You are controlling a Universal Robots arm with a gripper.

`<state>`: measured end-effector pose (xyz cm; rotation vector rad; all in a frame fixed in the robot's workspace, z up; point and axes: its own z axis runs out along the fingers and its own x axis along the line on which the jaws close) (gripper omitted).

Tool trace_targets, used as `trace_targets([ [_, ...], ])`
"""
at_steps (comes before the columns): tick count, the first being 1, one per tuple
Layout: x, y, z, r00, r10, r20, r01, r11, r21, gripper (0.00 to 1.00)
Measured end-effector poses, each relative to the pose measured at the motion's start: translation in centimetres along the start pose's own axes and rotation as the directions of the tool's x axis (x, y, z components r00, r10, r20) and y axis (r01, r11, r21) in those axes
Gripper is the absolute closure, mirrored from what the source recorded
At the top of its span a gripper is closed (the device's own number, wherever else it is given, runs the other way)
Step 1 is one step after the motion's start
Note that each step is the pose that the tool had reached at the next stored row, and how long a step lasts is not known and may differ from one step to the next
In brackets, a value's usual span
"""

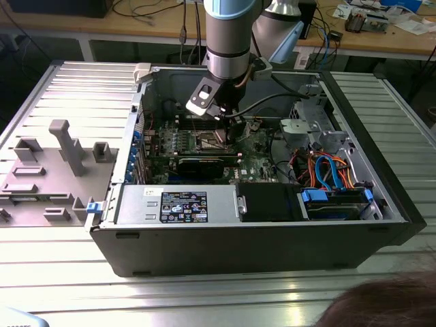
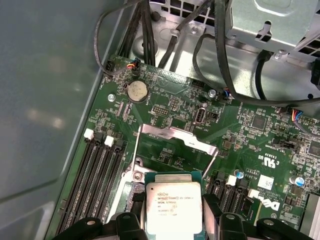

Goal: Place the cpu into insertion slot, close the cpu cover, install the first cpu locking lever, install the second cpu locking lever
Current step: 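Place the cpu into insertion slot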

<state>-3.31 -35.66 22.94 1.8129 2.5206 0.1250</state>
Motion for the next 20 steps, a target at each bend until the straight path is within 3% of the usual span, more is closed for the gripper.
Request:
trace_targets([
  [20,0.0,0.0,0.01,0.9997,0.024,0.002,-0.024,0.9997,-0.0005,0.45],
])
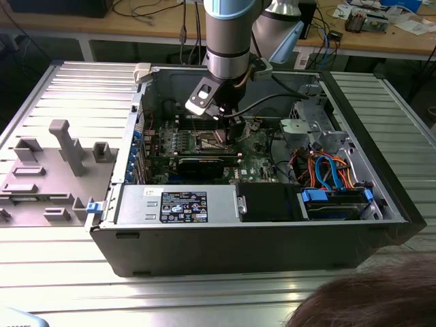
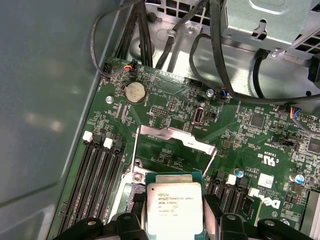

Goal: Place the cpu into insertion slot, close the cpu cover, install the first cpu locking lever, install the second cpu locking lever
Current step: 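Place the cpu into insertion slot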

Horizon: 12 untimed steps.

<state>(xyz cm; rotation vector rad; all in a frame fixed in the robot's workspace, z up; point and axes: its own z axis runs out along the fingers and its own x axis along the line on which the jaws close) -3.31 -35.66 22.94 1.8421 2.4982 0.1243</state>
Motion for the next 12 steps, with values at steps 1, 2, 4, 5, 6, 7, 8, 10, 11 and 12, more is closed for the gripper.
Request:
trace_targets([
  [1,0.0,0.0,0.0,1.0,0.001,0.0001,-0.001,1.0,-0.0001,0.45],
  [2,0.0,0.0,0.0,1.0,0.002,0.0002,-0.002,1.0,-0.0001,0.45],
  [4,0.0,0.0,0.0,1.0,0.004,0.0003,-0.004,1.0,-0.0001,0.45],
  [5,0.0,0.0,0.0,1.0,0.004,0.0004,-0.004,1.0,-0.0001,0.45],
  [6,0.0,0.0,0.0,1.0,0.005,0.0004,-0.005,1.0,-0.0001,0.45],
  [7,0.0,0.0,0.0,1.0,0.006,0.0005,-0.006,1.0,-0.0001,0.45],
  [8,0.0,0.0,0.0,1.0,0.007,0.0006,-0.007,1.0,-0.0002,0.45],
  [10,0.0,0.0,0.01,1.0,0.009,0.0008,-0.009,1.0,-0.0002,0.45],
  [11,0.0,0.0,0.01,1.0,0.01,0.0009,-0.01,1.0,-0.0002,0.45],
  [12,0.0,0.0,0.01,0.9999,0.01,0.001,-0.01,0.9999,-0.0002,0.45],
])
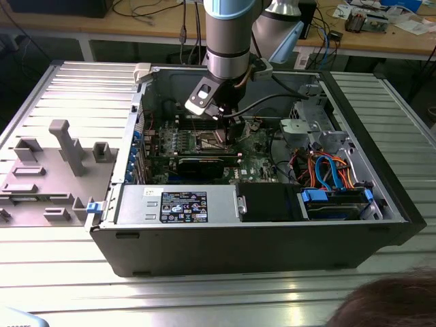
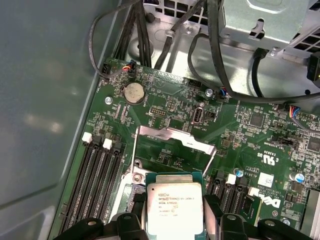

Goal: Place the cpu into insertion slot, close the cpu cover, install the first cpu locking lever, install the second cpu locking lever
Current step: 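Place the cpu into insertion slot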

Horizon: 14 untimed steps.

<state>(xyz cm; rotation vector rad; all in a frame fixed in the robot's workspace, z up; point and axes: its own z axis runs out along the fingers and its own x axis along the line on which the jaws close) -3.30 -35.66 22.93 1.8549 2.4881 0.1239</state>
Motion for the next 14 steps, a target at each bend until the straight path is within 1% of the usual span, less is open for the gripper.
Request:
trace_targets([
  [14,0.0,0.0,0.02,0.9999,0.014,0.0012,-0.014,0.9999,-0.0003,0.45],
])
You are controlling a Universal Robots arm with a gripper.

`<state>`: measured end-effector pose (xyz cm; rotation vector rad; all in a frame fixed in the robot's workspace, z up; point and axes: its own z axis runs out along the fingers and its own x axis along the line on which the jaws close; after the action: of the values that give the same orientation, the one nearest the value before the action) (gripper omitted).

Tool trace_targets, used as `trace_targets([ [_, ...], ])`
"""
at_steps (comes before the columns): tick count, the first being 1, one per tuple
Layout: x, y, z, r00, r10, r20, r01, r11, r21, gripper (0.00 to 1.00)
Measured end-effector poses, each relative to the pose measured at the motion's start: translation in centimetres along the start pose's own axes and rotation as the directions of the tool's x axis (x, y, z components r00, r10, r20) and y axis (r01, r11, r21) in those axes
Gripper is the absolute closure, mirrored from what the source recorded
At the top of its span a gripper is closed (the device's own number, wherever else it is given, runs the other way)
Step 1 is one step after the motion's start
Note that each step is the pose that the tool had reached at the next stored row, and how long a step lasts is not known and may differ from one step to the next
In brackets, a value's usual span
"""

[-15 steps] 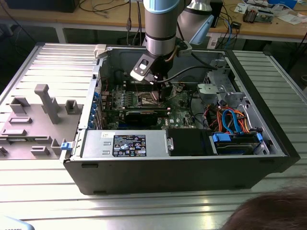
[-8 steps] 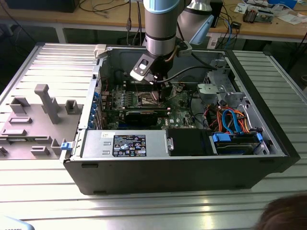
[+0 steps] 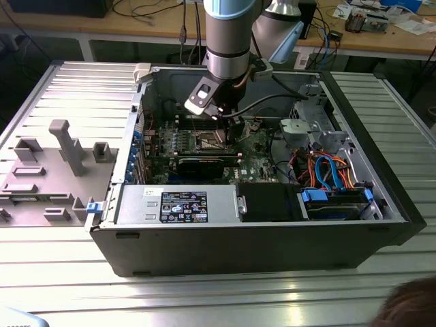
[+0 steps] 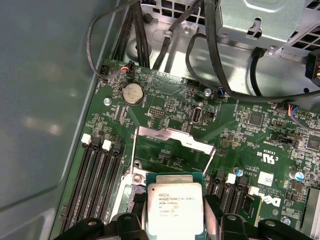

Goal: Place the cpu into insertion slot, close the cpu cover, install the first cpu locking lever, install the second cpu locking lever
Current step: 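Place the cpu into insertion slot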

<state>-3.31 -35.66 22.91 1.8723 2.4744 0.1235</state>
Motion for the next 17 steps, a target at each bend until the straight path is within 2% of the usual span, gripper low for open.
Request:
trace_targets([
  [17,0.0,0.0,0.01,0.9998,0.019,0.0016,-0.019,0.9998,-0.0004,0.45],
])
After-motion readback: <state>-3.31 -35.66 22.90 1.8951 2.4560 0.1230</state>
